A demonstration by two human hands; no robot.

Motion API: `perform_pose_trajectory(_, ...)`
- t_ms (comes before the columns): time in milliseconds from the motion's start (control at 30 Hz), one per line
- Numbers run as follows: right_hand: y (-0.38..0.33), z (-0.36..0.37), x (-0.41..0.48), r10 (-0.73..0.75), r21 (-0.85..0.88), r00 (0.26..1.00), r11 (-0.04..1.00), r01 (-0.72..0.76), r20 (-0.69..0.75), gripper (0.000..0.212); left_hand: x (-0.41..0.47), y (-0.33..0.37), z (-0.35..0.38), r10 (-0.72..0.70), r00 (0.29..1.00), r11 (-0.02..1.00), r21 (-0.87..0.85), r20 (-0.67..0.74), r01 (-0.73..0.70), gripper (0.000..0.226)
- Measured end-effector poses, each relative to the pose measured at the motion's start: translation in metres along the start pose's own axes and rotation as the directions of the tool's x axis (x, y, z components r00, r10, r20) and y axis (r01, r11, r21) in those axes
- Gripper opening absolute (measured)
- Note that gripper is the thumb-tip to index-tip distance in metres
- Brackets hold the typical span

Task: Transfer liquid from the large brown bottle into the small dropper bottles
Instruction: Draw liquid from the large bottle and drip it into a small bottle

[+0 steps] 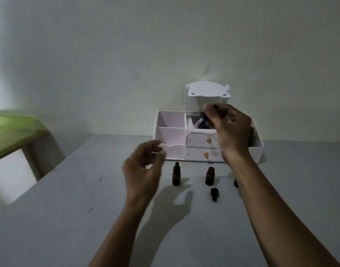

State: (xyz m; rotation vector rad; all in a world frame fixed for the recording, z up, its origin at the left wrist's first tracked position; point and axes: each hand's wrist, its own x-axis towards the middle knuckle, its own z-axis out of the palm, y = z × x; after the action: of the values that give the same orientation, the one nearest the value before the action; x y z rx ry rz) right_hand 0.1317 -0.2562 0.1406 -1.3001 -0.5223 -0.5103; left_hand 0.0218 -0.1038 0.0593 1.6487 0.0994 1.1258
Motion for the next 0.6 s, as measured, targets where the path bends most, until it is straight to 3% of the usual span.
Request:
perform_pose_trajectory(67,-0.004,0.021,-0.006,0.012,0.08,0.998,0.997,-0.017,0.061,0.008,0.015,-0.016,-0.027,-0.031,0.987,0.999,-0.028,-0.155,0.027,0.019)
perform_pose_trajectory(167,-0.003,0.048,-0.015,0.053,0.126,0.992,0.99,-0.068,0.118,0.012,0.031,-0.053,-0.061,-0.157,0.962,0.988,-0.046,-0.224,0.151,0.024)
perform_pose_trajectory(333,0.009,0.082,-0.029,0.124,0.136,0.971,0.979,-0.153,0.206,0.009,0.033,-0.086,-0.081,-0.449,0.893,0.875,-0.2,0.003,0.441,0.039)
perform_pose_trajectory(600,0.024,0.099,-0.033,0.148,0.072,0.956,0.983,-0.171,0.251,0.008,0.033,-0.09,-0.086,-0.449,0.859,0.884,-0.02,0.245,0.468,0.049)
